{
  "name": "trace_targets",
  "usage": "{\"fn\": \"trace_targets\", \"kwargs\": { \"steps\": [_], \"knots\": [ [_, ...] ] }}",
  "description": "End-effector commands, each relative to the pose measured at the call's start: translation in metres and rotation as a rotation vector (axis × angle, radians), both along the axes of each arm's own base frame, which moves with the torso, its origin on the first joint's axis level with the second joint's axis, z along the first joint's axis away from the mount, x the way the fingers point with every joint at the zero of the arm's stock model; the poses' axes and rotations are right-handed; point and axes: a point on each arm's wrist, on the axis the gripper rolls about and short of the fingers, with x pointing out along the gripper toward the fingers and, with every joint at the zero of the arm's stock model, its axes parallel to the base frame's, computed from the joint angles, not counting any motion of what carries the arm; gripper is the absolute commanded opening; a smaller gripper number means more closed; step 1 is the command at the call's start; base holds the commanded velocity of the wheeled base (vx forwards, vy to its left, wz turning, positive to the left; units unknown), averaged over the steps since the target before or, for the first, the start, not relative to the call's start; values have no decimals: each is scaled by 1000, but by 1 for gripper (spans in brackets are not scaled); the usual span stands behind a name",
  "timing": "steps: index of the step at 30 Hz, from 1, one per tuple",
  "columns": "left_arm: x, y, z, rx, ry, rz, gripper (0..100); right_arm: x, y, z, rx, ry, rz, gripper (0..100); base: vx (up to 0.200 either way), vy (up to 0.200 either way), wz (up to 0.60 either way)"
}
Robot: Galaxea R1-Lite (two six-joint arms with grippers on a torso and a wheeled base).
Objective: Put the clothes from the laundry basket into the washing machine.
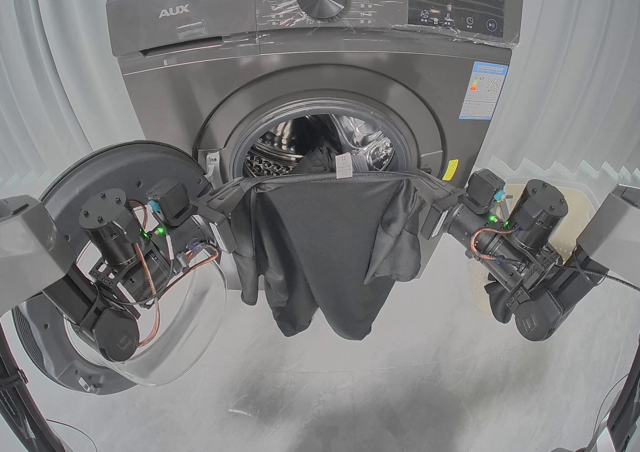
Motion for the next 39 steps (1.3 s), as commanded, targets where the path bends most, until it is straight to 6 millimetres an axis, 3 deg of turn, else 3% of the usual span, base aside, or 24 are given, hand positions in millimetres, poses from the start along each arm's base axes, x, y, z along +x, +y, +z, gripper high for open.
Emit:
{"fn": "trace_targets", "kwargs": {
  "steps": [1, 6, 24, 39],
  "knots": [
    [-2, 1, 5, -3, -13, 1, 0, 4, 3, 6, 14, -27, 0, 0, 0, 0, 0],
    [-9, 4, 15, -10, -45, 2, 0, 4, 3, 17, 32, -64, 0, 0, 0, 0, 0],
    [-28, 7, 53, -60, -159, 2, 0, -22, 10, 56, 106, -150, -15, 0, 0, 0, 0],
    [-32, 8, 60, -70, -179, -2, 0, -28, 8, 66, 120, -172, -11, 0, 0, 0, 0]
  ]
}}
